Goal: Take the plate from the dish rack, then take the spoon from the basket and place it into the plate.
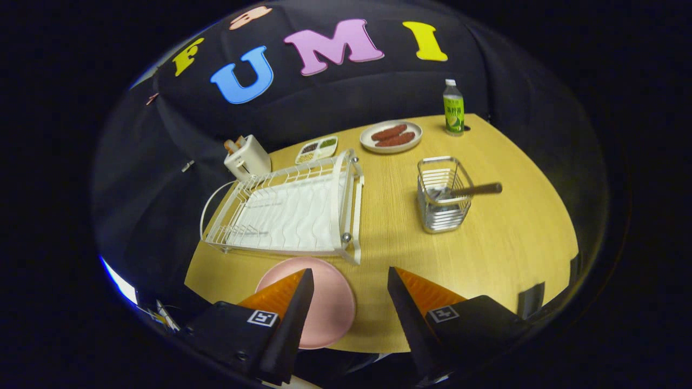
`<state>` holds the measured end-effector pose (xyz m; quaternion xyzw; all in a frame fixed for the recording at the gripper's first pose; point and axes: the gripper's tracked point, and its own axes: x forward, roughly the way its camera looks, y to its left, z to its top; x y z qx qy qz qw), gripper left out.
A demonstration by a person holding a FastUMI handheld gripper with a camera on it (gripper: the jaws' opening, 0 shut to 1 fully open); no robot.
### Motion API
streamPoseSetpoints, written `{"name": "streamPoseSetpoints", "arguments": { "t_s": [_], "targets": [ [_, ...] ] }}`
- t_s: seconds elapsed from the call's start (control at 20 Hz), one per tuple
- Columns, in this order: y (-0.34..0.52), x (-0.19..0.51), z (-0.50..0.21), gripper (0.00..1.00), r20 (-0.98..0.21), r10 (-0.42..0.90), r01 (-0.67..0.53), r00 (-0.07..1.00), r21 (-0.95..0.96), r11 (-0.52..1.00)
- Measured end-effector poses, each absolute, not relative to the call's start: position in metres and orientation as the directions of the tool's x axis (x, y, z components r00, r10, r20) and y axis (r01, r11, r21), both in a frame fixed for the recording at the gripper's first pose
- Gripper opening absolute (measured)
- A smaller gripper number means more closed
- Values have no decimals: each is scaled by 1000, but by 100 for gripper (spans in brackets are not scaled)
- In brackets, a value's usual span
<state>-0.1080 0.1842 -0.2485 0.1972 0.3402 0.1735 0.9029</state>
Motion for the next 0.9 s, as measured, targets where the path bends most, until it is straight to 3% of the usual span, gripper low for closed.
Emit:
{"name": "streamPoseSetpoints", "arguments": {
  "t_s": [0.2,0.5,0.6,0.65,0.75,0.9],
  "targets": [
    [117,-69,-222,85,-506,370,-175,779,391,904],
    [56,-31,-280,82,-594,314,-140,741,320,937],
    [56,-24,-299,76,-619,319,-161,718,299,941],
    [57,-20,-307,68,-630,322,-177,707,284,942],
    [62,-16,-320,67,-646,328,-201,689,264,943],
    [68,-11,-326,49,-652,324,-215,686,243,946]
  ]
}}
